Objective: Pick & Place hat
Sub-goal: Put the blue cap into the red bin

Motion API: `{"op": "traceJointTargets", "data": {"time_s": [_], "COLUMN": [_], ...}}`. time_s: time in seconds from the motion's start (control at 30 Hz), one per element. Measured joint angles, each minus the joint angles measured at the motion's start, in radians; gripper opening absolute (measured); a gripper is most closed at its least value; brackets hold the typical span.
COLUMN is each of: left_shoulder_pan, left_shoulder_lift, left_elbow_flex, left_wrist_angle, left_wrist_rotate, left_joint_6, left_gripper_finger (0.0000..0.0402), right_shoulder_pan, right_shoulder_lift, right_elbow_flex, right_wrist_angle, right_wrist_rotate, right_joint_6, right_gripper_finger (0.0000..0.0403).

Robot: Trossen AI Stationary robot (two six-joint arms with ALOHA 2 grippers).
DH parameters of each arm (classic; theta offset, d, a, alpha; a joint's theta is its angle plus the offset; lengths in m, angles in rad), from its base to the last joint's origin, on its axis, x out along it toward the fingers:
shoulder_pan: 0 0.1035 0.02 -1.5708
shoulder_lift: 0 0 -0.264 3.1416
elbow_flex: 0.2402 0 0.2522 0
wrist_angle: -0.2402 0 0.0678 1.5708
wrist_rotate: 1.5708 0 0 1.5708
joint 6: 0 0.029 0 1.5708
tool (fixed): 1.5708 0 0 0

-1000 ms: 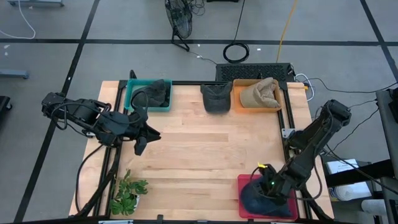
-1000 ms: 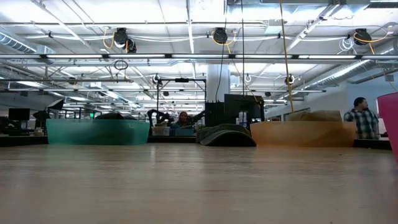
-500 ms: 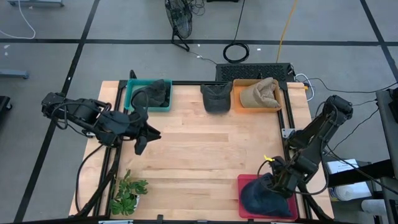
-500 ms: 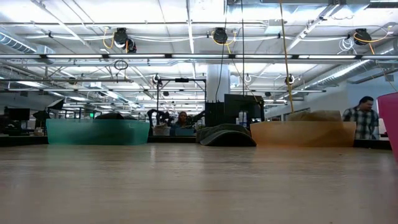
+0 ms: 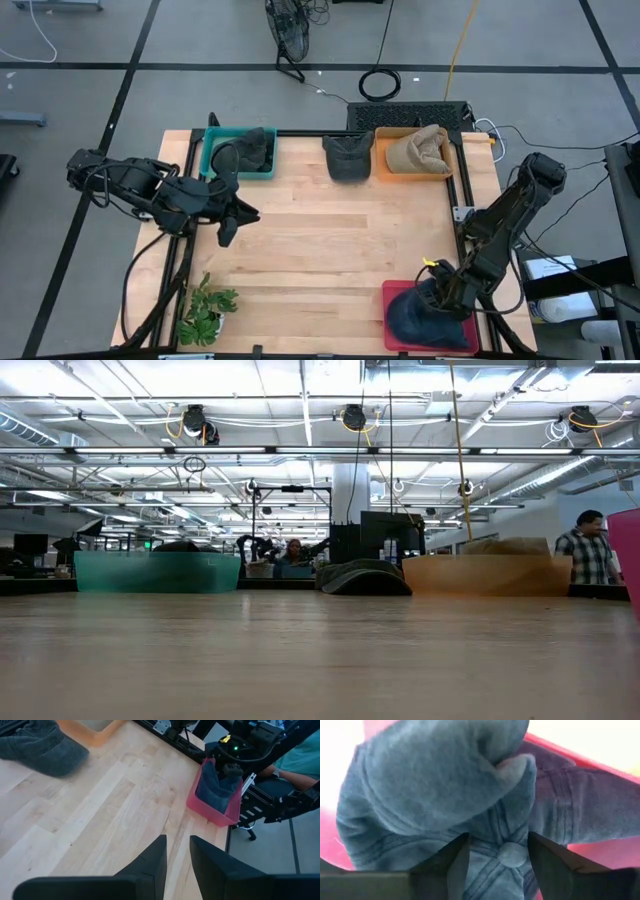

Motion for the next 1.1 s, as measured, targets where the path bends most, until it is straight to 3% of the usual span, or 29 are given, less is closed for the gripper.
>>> {"op": "traceJointTargets", "data": {"time_s": [0.23,0.5,0.87,1.1], "left_shoulder_pan": [0.000,0.000,0.000,0.000], "left_shoulder_lift": [0.000,0.000,0.000,0.000], "left_elbow_flex": [0.000,0.000,0.000,0.000], "left_wrist_angle": [0.000,0.000,0.000,0.000], "left_wrist_rotate": [0.000,-0.012,-0.015,-0.015], "left_joint_6": [-0.005,0.002,0.005,0.006], "left_gripper_finger": [0.0093,0.0093,0.0093,0.0093], "right_shoulder_pan": [0.003,0.003,0.003,0.002], "right_shoulder_lift": [-0.043,-0.051,-0.115,-0.139], "right_elbow_flex": [0.000,0.000,0.000,0.000], "right_wrist_angle": [0.000,0.008,0.050,0.153], "right_wrist_rotate": [-0.042,-0.043,-0.056,-0.226], "right_joint_6": [0.012,-0.009,0.013,0.031], "right_gripper_finger": [0.0124,0.0009,0.0004,0.0002]}}
